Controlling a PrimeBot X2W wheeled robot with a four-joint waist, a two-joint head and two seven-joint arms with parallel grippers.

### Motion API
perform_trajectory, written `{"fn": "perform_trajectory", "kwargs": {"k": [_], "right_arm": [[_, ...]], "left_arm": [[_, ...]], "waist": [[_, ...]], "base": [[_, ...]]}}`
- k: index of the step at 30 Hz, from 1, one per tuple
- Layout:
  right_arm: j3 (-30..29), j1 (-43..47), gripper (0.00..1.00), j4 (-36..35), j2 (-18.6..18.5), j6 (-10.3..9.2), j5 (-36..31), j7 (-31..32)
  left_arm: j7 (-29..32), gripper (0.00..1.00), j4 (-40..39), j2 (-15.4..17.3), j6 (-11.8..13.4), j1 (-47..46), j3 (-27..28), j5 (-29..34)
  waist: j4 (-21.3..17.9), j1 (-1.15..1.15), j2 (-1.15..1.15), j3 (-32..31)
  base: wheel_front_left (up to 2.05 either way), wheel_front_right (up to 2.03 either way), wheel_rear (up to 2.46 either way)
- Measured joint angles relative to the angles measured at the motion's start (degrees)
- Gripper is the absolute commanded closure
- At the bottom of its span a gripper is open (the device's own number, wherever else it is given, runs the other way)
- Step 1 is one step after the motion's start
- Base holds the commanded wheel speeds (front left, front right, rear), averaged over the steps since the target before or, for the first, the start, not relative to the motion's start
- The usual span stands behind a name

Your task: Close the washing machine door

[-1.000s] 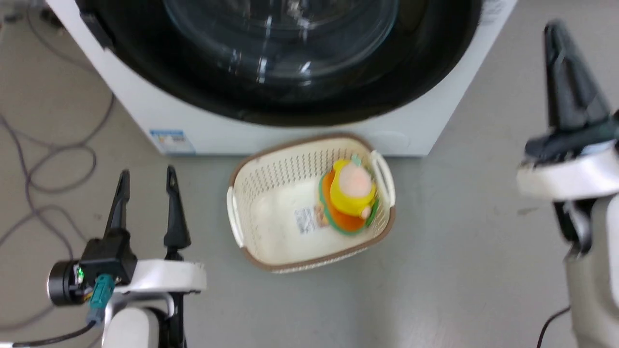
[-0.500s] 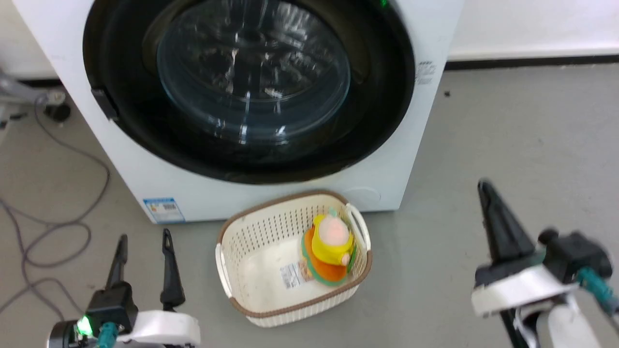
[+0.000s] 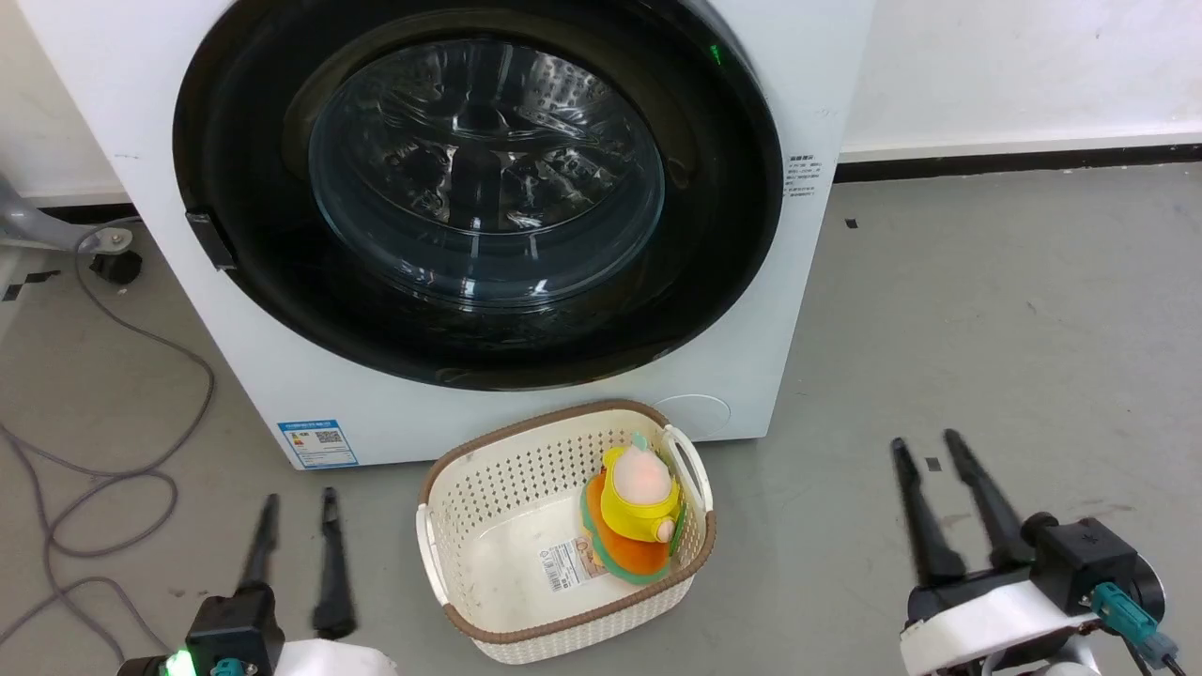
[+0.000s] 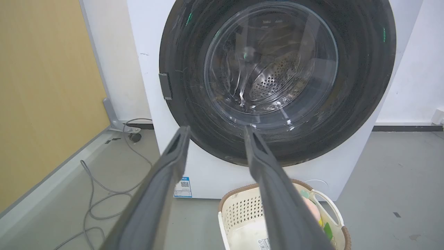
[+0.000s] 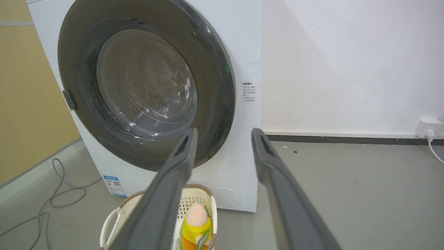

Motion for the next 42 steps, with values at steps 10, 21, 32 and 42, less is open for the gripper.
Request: {"fn": "perform_trajectory", "kwargs": {"k": [10, 21, 32, 42], "right_arm": [[-0.02, -0.01, 1.00, -0.27, 0.00, 0.00, -0.26, 0.77], [-0.20, -0.01, 1.00, -1.18, 0.00, 0.00, -0.85, 2.12], [-0.40, 0.07, 1.00, -1.92, 0.00, 0.00, -1.32, 3.60], [-0.53, 0.24, 1.00, -2.61, 0.00, 0.00, -1.78, 4.86]], "left_arm": [[0.77, 1.00, -0.04, 0.00, -0.18, -0.01, -0.04, 0.03], [2.23, 1.00, -0.36, 0.00, -0.67, -0.04, -0.27, 0.07], [3.61, 1.00, -0.67, 0.00, -1.03, -0.24, -0.51, 0.48], [4.81, 1.00, -0.98, 0.00, -1.32, -0.28, -0.70, 0.64]], "waist": [[0.36, 0.00, 0.00, -0.02], [1.03, 0.01, 0.00, -0.03], [1.55, 0.01, 0.00, -0.05], [2.03, 0.01, 0.00, -0.06]], "base": [[0.00, 0.00, 0.00], [0.00, 0.00, 0.00], [0.00, 0.00, 0.00], [0.00, 0.00, 0.00]]}}
